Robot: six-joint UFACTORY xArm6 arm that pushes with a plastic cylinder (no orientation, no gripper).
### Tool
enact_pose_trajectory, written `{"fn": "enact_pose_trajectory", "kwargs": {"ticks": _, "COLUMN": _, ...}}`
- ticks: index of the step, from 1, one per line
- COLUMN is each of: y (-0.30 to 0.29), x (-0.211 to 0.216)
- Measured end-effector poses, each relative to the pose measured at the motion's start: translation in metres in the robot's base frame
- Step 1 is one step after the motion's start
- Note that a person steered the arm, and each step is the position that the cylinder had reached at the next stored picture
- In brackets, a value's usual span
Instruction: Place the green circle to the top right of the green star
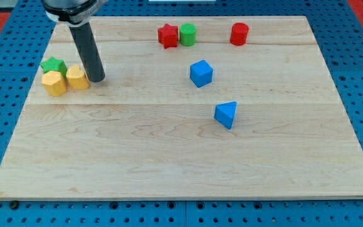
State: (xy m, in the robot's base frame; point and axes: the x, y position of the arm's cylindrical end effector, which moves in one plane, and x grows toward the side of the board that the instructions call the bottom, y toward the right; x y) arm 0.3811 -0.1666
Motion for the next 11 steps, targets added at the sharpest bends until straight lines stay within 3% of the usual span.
{"fn": "enact_pose_trajectory", "kwargs": {"ticks": 4, "y": -0.03, "x": -0.002}}
{"fn": "enact_pose_trajectory", "kwargs": {"ticks": 8, "y": 0.179, "x": -0.046}}
{"fn": "enact_pose_trajectory", "kwargs": {"ticks": 11, "y": 0.189, "x": -0.125}}
